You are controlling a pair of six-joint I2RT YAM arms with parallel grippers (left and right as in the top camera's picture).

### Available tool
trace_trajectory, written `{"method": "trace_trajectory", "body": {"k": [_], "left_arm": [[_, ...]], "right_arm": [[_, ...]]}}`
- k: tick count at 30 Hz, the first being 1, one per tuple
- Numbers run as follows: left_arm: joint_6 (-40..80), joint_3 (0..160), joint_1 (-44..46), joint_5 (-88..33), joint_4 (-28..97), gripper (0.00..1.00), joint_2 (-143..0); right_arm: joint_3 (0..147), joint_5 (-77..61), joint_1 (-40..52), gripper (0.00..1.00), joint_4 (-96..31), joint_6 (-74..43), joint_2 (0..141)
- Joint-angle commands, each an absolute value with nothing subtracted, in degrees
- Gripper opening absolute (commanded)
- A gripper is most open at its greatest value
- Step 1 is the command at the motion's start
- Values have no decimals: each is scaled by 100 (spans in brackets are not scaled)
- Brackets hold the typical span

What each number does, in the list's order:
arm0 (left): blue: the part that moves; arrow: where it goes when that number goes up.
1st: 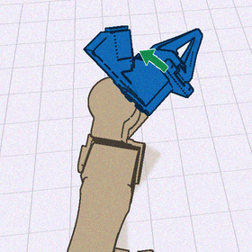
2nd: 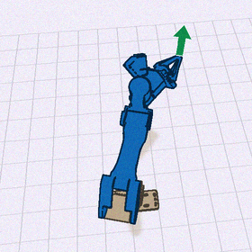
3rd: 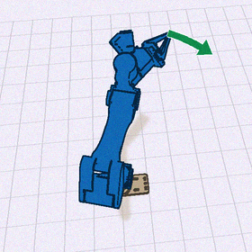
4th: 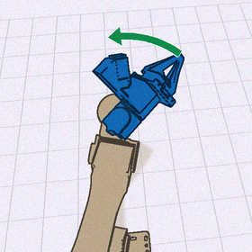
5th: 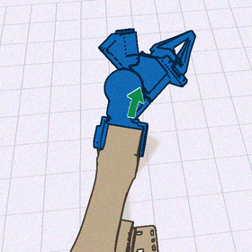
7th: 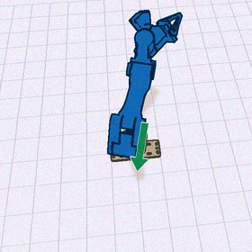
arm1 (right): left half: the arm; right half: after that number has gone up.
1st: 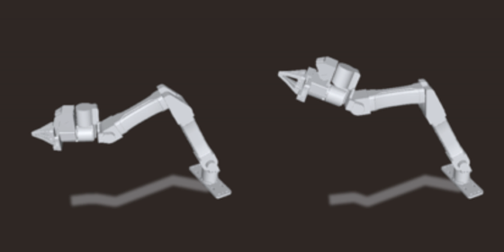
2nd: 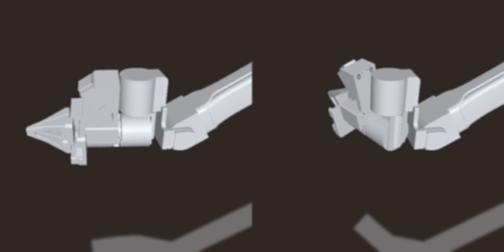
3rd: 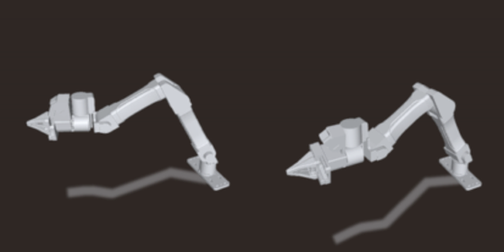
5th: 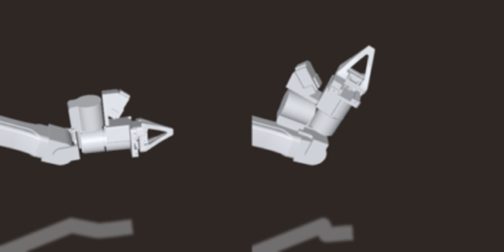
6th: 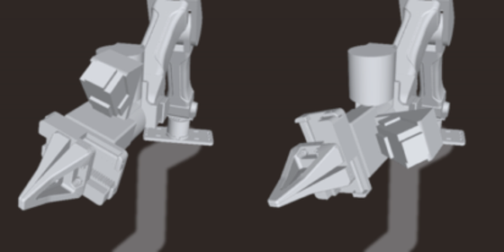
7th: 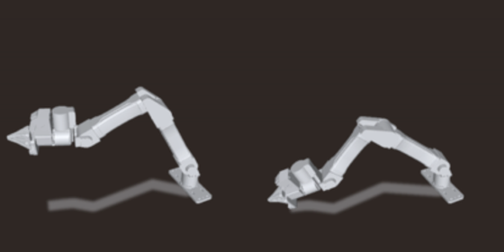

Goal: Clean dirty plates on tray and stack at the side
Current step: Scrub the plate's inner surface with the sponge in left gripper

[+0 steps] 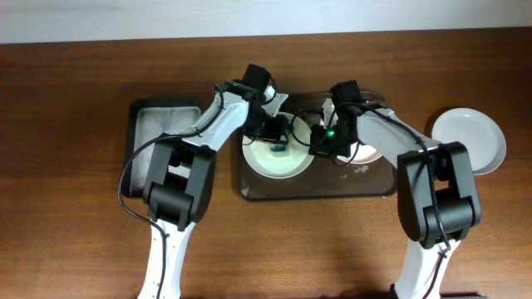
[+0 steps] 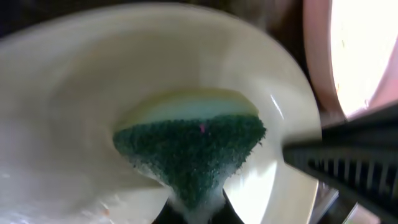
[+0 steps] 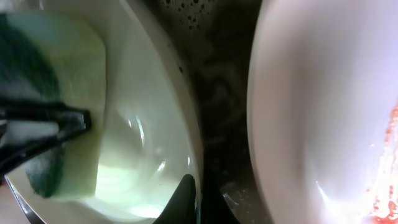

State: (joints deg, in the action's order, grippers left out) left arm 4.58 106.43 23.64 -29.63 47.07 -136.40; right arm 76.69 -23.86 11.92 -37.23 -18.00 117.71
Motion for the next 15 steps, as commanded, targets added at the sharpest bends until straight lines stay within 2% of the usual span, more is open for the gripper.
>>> {"method": "trace_trajectory", "body": {"k": [1,4,7,15], "left_arm": [[1487,10492,2307,-775,4438,1,-13965],[1872,10492,2309,268,4429,1,-13965],[1890,10492,2309,707,4552,1,-13965],[1861,10495,2314,154,5564,1,-13965]], "right_arm": [[7616,-2484,1280,4,-3769,-1651,11874],[7616,-2484,1280,4,-3767,-1651,11874],[7616,-2482,1280,4,-3767,-1651,11874],[7616,-2482,1280,4,-3765,-1653,11874]]}}
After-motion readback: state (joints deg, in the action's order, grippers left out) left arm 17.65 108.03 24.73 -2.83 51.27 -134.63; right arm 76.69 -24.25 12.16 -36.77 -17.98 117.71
